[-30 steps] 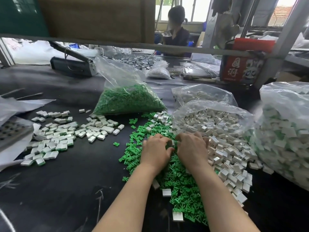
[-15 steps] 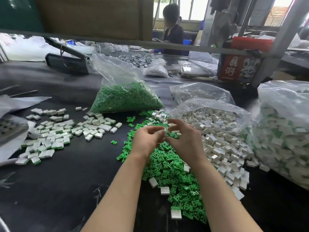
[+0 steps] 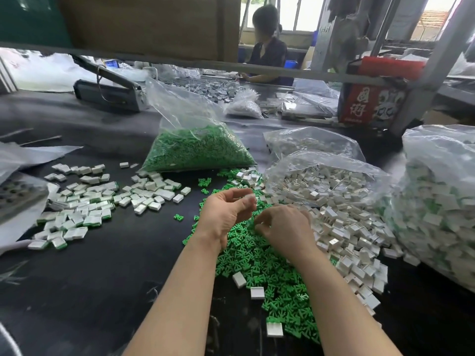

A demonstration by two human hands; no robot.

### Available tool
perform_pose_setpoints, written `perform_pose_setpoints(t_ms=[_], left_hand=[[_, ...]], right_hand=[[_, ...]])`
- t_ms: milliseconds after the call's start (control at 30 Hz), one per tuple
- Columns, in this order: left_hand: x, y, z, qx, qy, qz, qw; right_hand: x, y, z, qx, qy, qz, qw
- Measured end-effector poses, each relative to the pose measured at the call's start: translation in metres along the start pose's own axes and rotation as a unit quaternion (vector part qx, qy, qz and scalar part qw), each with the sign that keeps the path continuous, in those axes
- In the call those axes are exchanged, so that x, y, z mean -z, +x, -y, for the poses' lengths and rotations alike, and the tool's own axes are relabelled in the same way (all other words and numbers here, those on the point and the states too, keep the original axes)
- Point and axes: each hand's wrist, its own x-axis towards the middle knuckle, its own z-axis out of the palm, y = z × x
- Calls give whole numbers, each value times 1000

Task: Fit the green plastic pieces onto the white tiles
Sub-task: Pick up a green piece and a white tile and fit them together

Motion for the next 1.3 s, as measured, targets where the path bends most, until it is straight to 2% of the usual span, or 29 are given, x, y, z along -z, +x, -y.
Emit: perform_pose_setpoints(t_ms=[267, 367, 433, 500, 667, 767, 1000, 1167, 1300], left_hand=[[-2, 1, 0, 18, -1, -15, 1000], [-3, -1, -3, 34, -49, -17, 998], [-4, -2, -4, 42, -86, -8, 995], [-4, -3, -5, 50, -114, 6, 992], [-5, -3, -5, 50, -126, 30, 990], [-5, -3, -4, 45, -127, 43, 990], [-5, -2, -5, 33, -122, 56, 990], [-6, -3, -4, 28, -98, 49, 994], [-7, -5, -5, 12, -85, 46, 995]], right_hand=[[-5, 0, -2, -8, -18, -32, 999], [0, 1, -1, -30, 99, -50, 993], [7, 1, 2, -56, 255, -61, 963], [15, -1, 4, -74, 386, -72, 917], [28, -3, 10, -85, 590, -41, 802], [30, -3, 12, -78, 625, -40, 776], [27, -1, 11, -97, 653, -58, 749], [31, -2, 9, -106, 700, -37, 705], [29, 0, 8, -109, 717, -30, 688]])
